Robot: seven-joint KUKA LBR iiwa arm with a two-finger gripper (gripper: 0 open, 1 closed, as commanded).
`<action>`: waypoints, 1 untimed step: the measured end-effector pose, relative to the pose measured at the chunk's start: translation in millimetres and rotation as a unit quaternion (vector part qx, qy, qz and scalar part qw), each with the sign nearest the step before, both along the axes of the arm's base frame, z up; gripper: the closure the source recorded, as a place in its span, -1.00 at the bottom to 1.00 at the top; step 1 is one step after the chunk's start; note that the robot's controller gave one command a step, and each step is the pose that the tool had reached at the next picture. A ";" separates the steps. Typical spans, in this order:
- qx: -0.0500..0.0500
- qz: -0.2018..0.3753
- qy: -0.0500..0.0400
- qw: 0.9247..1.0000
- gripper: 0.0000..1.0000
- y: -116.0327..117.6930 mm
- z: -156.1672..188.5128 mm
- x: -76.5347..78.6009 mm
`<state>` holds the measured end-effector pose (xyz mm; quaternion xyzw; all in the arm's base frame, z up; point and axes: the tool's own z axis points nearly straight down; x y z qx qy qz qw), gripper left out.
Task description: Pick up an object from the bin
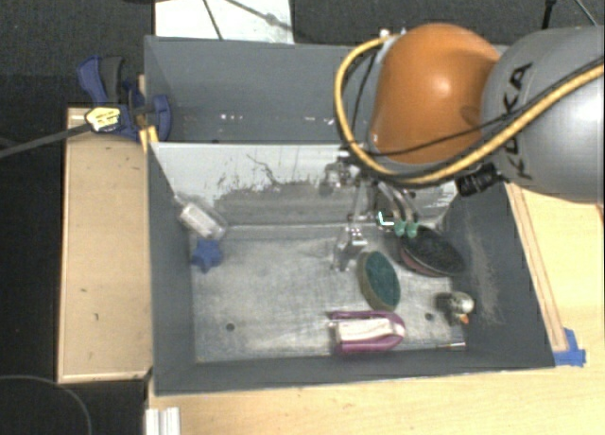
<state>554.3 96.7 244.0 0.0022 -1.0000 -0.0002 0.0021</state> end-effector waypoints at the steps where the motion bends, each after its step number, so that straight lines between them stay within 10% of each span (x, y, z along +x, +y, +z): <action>1: -0.002 -0.014 0.000 1.000 -1.00 -99.8 -85.9 -11.9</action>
Offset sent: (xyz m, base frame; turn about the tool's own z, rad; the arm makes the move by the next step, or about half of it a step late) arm -0.0106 -0.0941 -0.0821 0.0186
